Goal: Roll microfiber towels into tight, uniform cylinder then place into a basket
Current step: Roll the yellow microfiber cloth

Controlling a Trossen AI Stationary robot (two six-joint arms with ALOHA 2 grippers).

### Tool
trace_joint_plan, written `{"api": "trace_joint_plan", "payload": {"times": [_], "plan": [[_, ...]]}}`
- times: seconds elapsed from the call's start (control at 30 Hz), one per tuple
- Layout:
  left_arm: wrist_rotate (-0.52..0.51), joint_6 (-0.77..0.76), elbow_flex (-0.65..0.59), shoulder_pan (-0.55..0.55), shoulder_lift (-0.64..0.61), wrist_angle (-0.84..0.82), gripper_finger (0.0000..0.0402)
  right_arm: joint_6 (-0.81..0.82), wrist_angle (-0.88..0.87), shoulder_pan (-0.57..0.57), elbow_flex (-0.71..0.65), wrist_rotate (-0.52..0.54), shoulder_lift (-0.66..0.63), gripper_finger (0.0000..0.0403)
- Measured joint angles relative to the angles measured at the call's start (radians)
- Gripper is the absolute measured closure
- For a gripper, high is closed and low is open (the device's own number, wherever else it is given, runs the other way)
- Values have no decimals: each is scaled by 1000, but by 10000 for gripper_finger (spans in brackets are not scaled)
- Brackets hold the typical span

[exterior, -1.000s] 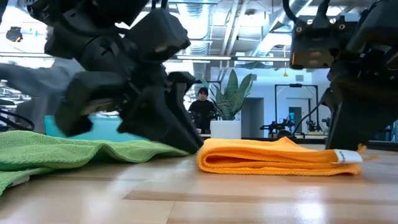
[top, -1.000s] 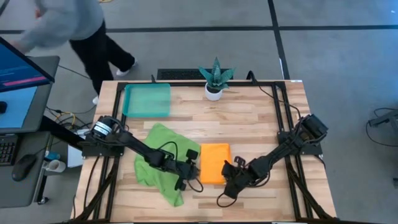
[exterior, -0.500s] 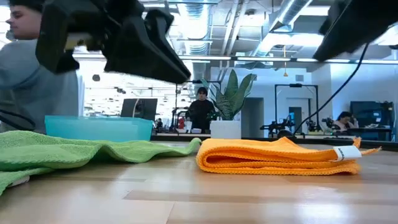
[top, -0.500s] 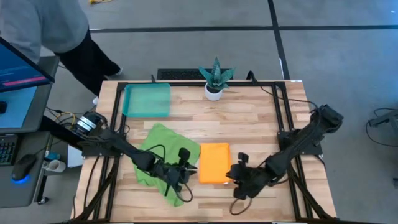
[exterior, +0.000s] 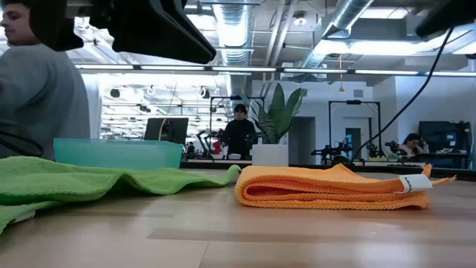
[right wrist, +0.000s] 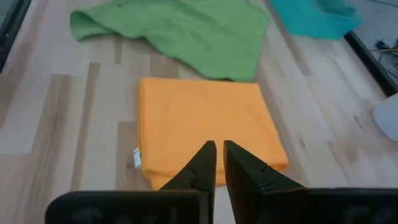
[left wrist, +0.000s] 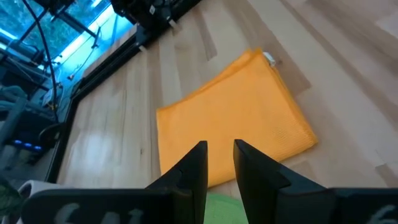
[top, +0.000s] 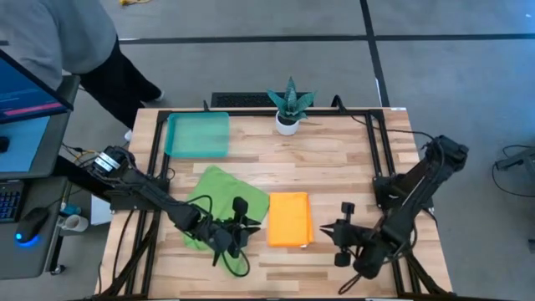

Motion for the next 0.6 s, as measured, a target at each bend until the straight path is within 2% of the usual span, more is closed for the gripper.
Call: {"api": "trace_joint_plan", "payload": {"times": [0.2, 0.4, 0.47, 0.6], "plan": [[4, -16, 0, 21, 0, -11, 325, 113, 11, 14, 0, 17, 105, 349], [15, -99, 0, 24, 0, -50, 285, 173, 96, 14, -1, 22, 197, 349], [47, -155, 0, 24, 0, -54, 268, 155, 139, 16, -1, 19, 219, 349], [175, -226, 0, 26, 2, -60, 238, 85, 264, 18, 0, 19, 239, 349]]}}
